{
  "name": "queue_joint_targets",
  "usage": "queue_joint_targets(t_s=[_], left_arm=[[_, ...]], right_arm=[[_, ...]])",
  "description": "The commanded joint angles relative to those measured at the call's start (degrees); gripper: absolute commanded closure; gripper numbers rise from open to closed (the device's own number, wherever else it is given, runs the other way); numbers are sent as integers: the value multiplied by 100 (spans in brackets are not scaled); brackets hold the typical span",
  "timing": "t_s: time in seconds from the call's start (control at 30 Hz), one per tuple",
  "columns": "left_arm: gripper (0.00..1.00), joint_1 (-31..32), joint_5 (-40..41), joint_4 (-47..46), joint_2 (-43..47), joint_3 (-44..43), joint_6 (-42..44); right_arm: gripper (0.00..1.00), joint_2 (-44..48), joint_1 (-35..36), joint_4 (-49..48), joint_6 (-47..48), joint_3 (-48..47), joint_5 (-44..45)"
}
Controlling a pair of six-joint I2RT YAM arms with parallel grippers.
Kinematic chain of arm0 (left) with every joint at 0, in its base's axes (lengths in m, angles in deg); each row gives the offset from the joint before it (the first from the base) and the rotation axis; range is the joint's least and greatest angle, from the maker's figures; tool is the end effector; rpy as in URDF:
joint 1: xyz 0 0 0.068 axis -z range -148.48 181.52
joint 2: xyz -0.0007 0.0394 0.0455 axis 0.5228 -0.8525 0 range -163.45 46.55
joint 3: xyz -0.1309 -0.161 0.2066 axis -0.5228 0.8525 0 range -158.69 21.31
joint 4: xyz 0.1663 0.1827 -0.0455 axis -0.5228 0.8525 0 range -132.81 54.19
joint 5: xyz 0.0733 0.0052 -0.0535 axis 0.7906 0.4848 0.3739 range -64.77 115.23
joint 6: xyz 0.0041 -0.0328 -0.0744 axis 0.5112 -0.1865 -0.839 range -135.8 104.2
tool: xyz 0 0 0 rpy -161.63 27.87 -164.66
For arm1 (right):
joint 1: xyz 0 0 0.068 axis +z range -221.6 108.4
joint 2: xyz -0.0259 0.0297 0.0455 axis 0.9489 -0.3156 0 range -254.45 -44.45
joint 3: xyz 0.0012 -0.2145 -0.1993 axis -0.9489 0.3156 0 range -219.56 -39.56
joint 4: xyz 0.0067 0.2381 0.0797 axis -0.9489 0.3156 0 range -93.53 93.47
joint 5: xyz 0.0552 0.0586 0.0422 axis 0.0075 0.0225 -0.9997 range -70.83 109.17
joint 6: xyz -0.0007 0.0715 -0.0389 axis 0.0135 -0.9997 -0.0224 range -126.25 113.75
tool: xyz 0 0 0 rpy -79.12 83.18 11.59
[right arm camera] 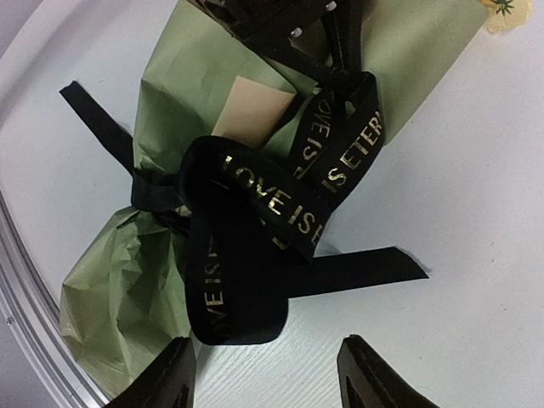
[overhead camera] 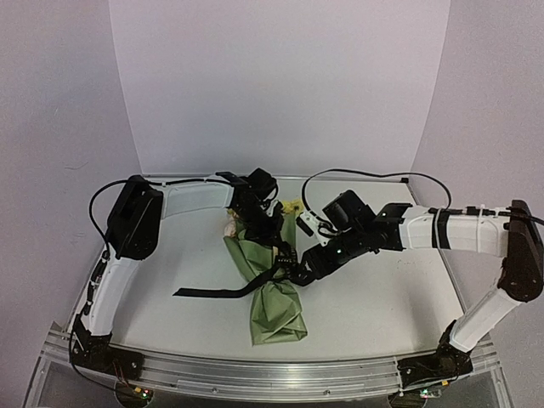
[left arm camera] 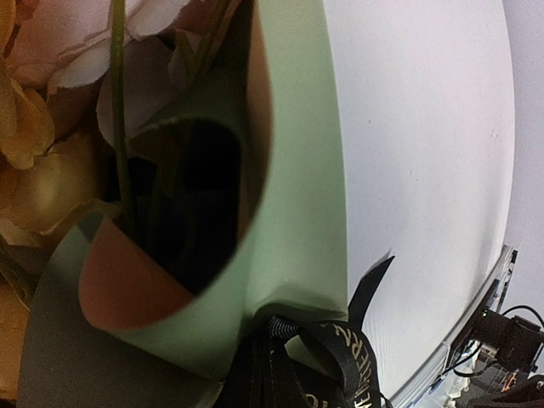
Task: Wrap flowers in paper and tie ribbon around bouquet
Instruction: Cross the half-tied ribbon over the folded bouquet.
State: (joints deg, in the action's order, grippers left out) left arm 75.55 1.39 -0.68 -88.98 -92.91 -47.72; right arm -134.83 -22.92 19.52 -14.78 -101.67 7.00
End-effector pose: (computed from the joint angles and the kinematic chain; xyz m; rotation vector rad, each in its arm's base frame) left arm 0.3576 -0.3853 0.1598 0.4487 2.8623 -0.9020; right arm 0.2170 0.2695 0.2284 -0.9712 2.3773 0.6716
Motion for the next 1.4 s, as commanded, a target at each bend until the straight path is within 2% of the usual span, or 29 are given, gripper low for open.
queue_joint_targets(t_s=[0.0, 0.33, 0.57, 0.73, 0.87, 1.03, 1.23, 1.37], left_arm=[[100, -35, -14, -142, 544, 178, 224], [100, -28, -247, -428, 821, 517, 349], [100, -27, -370, -672, 1033, 814, 359], [100, -35, -431, -913, 1304, 1073, 371], [100, -35, -529, -1104, 1448, 1276, 372], [100, -34, -627, -1293, 1614, 1495, 379], [100, -32, -686, -1400, 1746, 1631, 402], [100, -38, -754, -1449, 1783, 1678, 407]], right_arm=[[42, -174, 6, 157, 280, -342, 14], [47, -496, 6, 115, 186, -574, -277], [65, -614, 8, 21, 53, -559, -430], [67, -609, 9, -35, 1, -467, -525], [73, -637, 10, -66, -43, -457, -603], [72, -639, 20, -63, -2, -433, -583], [61, -652, 56, -56, 127, -397, -519], [58, -698, 108, 0, 245, -427, -416]])
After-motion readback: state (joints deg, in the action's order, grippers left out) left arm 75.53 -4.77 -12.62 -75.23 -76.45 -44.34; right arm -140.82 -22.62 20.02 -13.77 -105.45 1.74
